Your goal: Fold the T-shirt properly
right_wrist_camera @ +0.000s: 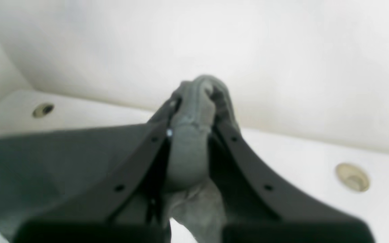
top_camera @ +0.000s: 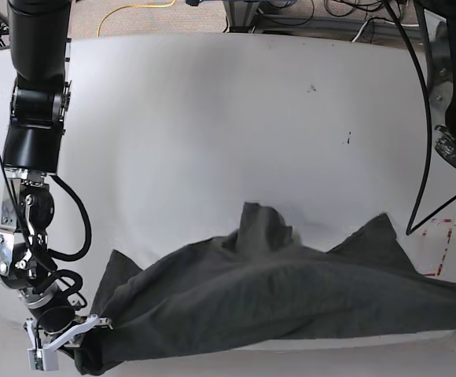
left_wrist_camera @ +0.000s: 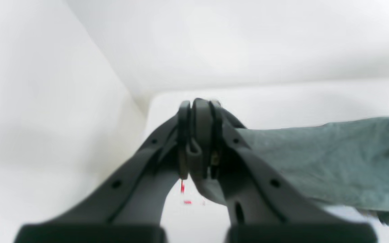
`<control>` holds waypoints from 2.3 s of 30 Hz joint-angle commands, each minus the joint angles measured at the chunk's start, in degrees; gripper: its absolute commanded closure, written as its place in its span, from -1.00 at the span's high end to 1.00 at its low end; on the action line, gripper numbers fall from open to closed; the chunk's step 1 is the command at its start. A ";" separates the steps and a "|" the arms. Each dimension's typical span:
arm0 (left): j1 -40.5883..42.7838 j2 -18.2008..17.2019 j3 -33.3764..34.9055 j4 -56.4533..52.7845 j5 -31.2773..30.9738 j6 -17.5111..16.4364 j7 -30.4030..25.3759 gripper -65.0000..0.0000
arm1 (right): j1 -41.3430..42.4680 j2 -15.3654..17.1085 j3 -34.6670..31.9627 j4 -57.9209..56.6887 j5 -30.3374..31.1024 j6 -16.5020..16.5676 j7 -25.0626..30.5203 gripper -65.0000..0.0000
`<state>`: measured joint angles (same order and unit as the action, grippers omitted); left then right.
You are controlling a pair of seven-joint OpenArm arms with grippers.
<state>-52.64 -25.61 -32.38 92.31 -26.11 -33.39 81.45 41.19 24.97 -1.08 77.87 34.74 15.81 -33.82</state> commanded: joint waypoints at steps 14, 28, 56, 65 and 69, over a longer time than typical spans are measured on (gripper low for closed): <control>-9.12 -2.66 0.51 -5.85 -0.57 0.29 -1.45 -1.00 | 10.55 5.40 0.51 -3.18 0.99 0.76 -3.06 -1.00; 10.05 -2.13 -2.12 -1.02 -0.92 -0.06 -1.45 -1.00 | -12.05 3.03 8.77 5.78 2.05 0.76 -3.06 -1.00; 66.58 -1.43 -16.54 6.98 -7.78 -3.23 -2.81 -1.00 | -52.13 -9.10 15.90 17.91 2.05 0.76 0.29 -1.00; 72.20 -1.60 -16.54 6.98 -7.78 -3.23 -2.99 -1.00 | -56.88 -9.10 15.81 17.91 2.05 0.67 2.13 -1.00; 72.38 -1.78 -16.54 6.98 -7.78 -3.23 -2.99 -0.93 | -57.50 -9.10 15.72 17.91 2.05 0.67 2.13 -1.00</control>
<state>19.92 -25.63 -48.60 98.39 -33.52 -36.49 79.26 -16.47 15.05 14.35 94.52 36.25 16.14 -33.15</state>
